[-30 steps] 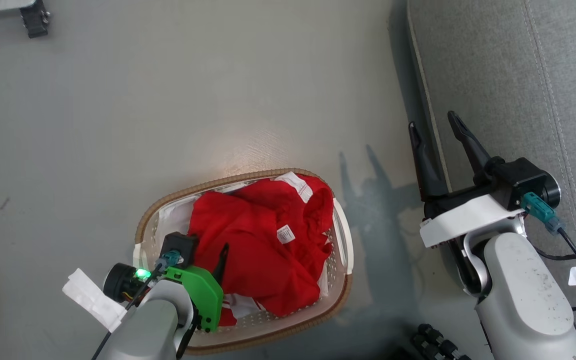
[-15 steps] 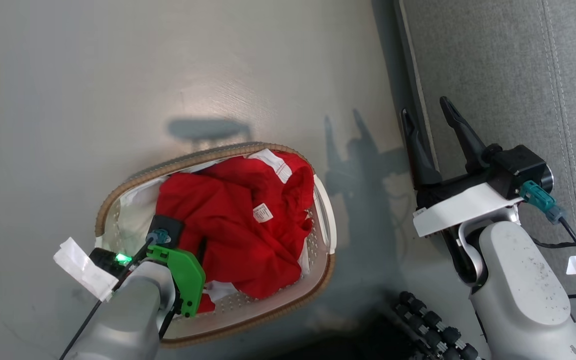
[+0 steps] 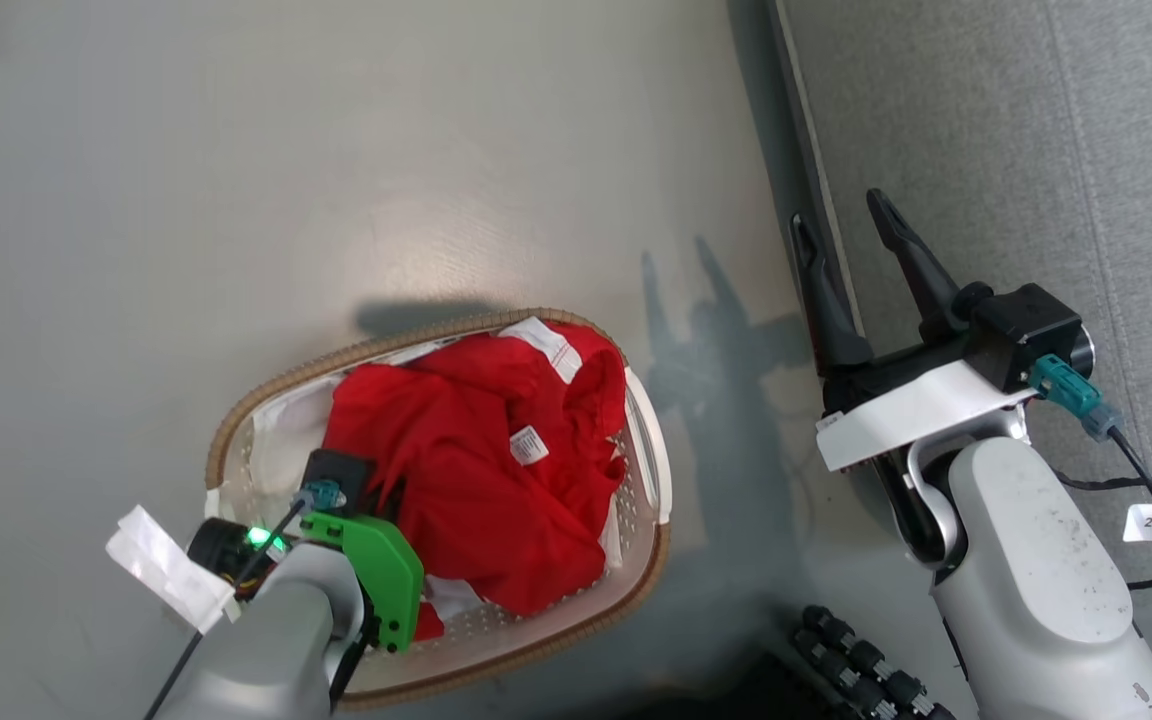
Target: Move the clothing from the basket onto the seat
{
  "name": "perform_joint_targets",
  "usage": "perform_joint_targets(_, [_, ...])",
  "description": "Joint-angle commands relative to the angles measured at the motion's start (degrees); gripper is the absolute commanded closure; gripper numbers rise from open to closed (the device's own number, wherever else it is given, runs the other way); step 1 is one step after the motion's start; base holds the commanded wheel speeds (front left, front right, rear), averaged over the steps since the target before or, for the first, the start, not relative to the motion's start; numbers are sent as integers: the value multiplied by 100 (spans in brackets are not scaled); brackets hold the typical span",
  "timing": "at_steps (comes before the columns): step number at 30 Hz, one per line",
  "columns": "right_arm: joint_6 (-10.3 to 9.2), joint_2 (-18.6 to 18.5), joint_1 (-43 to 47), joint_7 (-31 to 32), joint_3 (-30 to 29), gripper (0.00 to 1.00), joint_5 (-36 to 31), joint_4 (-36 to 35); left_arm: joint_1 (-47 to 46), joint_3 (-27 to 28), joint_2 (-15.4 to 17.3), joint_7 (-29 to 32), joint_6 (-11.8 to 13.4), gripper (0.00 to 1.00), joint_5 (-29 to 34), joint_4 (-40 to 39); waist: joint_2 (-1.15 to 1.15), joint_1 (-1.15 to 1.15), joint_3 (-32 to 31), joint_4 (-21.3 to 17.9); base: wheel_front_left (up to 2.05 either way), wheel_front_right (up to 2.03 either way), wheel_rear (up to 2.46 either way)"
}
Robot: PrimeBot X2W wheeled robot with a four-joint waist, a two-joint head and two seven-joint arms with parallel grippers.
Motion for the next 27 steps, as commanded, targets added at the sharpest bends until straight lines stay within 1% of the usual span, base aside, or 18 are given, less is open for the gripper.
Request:
perform_joint_targets(1, [-4, -16, 82, -28, 6, 0, 16, 49, 145, -46, 27, -69, -18, 100, -75, -45, 0, 0, -378, 84, 0, 0, 0])
perform_joint_targets(7, [-4, -18, 305, -28, 10, 0, 21, 197, 432, -118, 26, -194, -18, 100, -250, -386, 0, 0, -1077, 242, 0, 0, 0])
perform_joint_targets(13, [-4, -18, 602, -28, -98, 0, 8, 369, 876, 189, 106, -177, -18, 100, -65, -1038, 0, 0, -1797, 463, 0, 0, 0])
perform_joint_targets(20, [-4, -19, 960, -27, -151, 0, -45, 505, 1394, 858, 129, -179, -18, 100, 244, -1753, 0, 0, -2522, 692, 0, 0, 0])
perform_joint_targets(23, [-4, -19, 1140, -28, -136, 0, -54, 573, 1621, 1246, 113, -179, -18, 100, 505, -2256, 0, 0, -2860, 777, 0, 0, 0])
perform_joint_targets(27, [-4, -19, 1347, -27, -154, 0, -27, 624, 1888, 1612, 59, -179, -18, 100, 852, -2869, 0, 0, -3184, 846, 0, 0, 0])
